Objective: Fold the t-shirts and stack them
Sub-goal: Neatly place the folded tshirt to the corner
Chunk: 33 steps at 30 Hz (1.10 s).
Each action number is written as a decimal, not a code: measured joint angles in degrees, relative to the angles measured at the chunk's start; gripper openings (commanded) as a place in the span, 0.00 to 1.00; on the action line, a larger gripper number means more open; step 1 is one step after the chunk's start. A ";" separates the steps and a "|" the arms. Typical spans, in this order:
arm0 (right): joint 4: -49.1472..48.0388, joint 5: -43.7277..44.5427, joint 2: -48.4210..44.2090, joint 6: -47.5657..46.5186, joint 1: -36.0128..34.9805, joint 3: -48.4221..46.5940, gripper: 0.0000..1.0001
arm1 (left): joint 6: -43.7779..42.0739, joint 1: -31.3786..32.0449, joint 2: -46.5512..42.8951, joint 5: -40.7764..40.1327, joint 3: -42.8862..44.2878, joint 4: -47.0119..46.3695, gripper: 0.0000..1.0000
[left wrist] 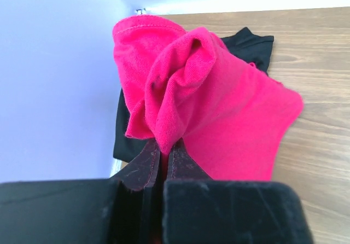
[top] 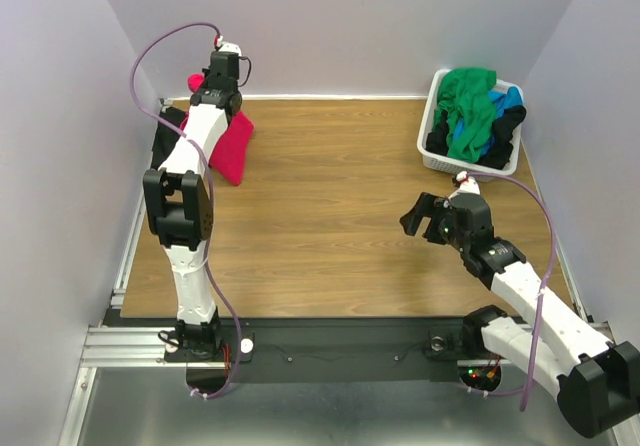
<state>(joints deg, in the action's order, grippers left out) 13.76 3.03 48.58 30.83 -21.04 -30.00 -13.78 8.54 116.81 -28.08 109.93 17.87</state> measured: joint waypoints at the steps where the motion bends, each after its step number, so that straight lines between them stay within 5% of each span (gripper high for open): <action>1: 0.02 0.17 -0.07 -0.02 0.00 0.00 1.00 | -0.46 -0.15 0.63 0.13 0.94 0.26 0.00; 15: 0.17 1.36 -0.07 -0.15 0.00 0.00 1.00 | -3.10 -0.24 3.23 5.01 11.47 2.84 0.00; 33: 0.39 2.89 1.92 -0.17 0.00 0.00 1.00 | -2.19 -4.20 7.15 7.78 12.57 2.95 0.00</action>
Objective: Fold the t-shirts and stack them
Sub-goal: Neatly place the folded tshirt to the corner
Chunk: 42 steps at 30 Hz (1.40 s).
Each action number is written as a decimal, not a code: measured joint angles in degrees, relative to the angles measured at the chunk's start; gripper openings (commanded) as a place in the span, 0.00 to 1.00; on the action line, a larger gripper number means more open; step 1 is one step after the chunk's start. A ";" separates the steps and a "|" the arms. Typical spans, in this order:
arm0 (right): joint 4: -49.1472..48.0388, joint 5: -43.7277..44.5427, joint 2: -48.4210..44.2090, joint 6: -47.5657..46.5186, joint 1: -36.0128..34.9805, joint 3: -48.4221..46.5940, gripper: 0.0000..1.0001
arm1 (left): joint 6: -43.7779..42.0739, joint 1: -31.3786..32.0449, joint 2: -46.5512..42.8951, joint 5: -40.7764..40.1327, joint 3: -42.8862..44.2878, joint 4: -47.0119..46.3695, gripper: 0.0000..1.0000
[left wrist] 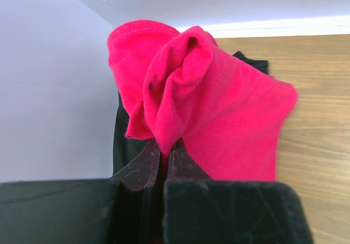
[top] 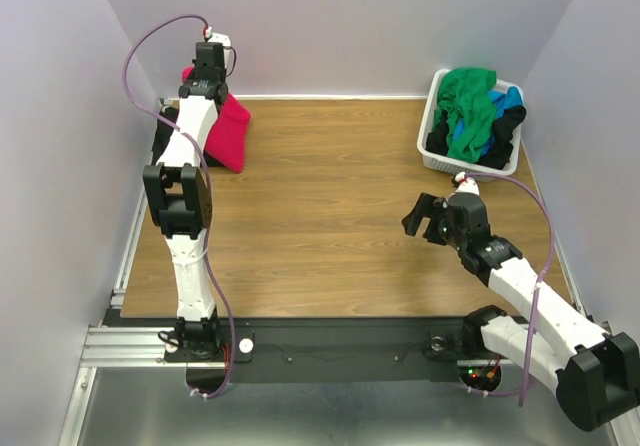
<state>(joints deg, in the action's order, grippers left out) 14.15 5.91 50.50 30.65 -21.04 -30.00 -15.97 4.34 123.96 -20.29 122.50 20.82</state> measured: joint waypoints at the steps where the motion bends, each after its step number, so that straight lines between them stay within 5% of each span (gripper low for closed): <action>1: 0.00 0.13 0.33 0.00 0.00 0.00 1.00 | 0.00 -0.42 0.81 0.00 0.15 -0.24 0.00; 26: 0.04 2.21 5.53 0.02 0.00 0.00 1.00 | 4.07 -12.87 12.39 2.47 2.16 -9.07 0.00; 29: 0.09 2.19 5.46 0.02 0.00 0.00 1.00 | 5.27 -13.11 13.44 1.33 2.27 -9.64 0.39; 30: 0.11 2.16 5.40 0.02 0.00 0.00 1.00 | 5.77 -13.18 13.75 0.81 2.49 -9.66 0.80; 31: 0.13 2.16 5.35 0.02 0.00 0.00 1.00 | 6.38 -13.20 13.94 0.31 2.69 -9.73 0.99; 42: 0.37 1.20 3.37 0.00 0.00 0.00 1.00 | 12.44 -13.05 9.66 0.92 3.89 -7.48 0.99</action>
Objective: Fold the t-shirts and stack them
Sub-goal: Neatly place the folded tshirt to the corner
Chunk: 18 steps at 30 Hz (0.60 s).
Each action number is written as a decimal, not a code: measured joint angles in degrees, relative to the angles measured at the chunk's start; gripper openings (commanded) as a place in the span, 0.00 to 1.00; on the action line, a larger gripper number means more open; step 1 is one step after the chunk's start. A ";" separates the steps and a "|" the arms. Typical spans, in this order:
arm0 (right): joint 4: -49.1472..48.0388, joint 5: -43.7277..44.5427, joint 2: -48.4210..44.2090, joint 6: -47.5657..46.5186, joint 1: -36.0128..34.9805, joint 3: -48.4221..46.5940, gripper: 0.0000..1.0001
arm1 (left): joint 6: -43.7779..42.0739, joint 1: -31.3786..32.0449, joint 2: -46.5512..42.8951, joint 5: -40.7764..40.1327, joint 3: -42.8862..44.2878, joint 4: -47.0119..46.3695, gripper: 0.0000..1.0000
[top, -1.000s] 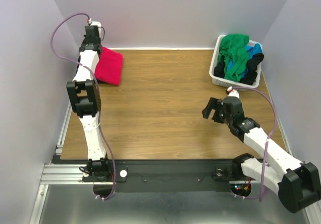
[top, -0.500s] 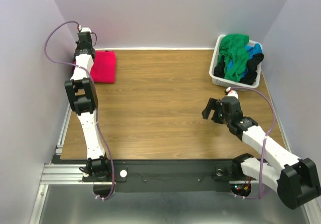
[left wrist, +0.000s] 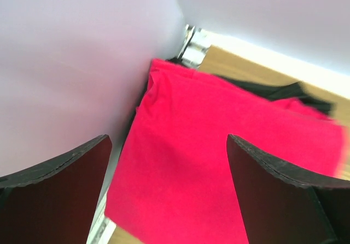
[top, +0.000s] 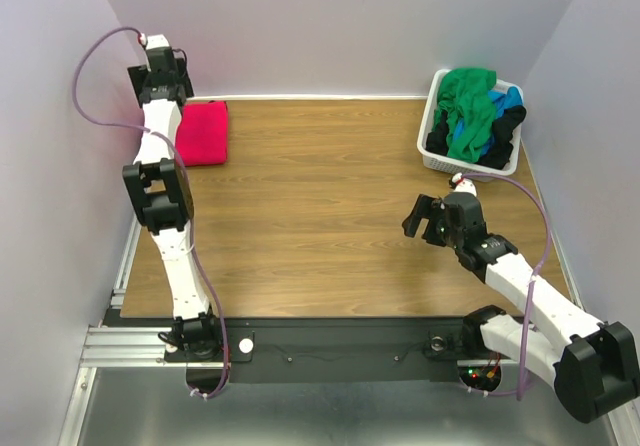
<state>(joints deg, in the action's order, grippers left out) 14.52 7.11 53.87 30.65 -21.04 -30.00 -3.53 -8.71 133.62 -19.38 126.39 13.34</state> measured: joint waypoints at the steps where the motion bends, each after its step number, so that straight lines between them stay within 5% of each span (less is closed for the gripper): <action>1: 0.02 -0.07 0.00 0.00 0.00 0.00 1.00 | 0.74 0.13 -1.20 0.37 -0.02 0.55 0.99; 8: 0.09 -0.31 0.17 0.07 0.00 0.00 1.00 | 9.81 5.51 -24.70 0.94 -15.26 0.68 0.99; 14: 0.17 -1.20 -0.15 0.17 0.00 -0.07 1.00 | 20.09 24.96 -53.22 0.96 -49.96 -8.66 0.99; 18: 0.37 -0.90 -2.21 0.20 0.00 -0.07 1.00 | 26.84 34.93 -64.26 -0.57 -70.38 -9.20 0.99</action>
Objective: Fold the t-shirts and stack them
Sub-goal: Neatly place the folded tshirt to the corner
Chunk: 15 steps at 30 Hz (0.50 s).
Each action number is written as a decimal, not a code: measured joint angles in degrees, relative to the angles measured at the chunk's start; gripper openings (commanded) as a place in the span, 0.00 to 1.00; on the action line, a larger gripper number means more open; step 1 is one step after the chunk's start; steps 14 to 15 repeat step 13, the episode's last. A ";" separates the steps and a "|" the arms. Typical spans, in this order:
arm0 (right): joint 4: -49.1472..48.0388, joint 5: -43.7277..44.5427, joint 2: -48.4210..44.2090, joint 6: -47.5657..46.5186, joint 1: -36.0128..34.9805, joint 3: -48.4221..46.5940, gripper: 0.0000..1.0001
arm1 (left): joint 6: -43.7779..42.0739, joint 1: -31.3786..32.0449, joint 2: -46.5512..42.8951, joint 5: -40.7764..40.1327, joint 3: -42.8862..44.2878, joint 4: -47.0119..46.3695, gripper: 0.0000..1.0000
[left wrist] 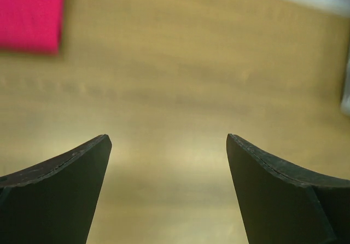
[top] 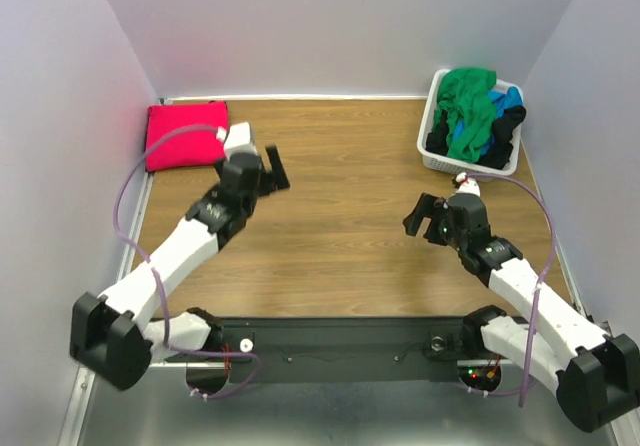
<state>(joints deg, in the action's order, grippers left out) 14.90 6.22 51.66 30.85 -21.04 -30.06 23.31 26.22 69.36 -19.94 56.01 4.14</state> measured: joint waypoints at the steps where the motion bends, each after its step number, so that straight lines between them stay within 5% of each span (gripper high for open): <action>1: 0.07 0.72 -0.63 -0.02 0.00 0.00 1.00 | 0.94 2.12 -2.93 -0.13 -2.60 0.90 0.99; 7: 0.02 4.50 -5.73 0.94 0.00 0.81 1.00 | 11.52 5.57 -15.98 -5.81 -17.11 8.37 0.99; 15: 0.15 6.56 -12.04 2.01 0.00 5.18 1.00 | 15.56 6.43 -22.10 -7.96 -18.40 10.25 0.99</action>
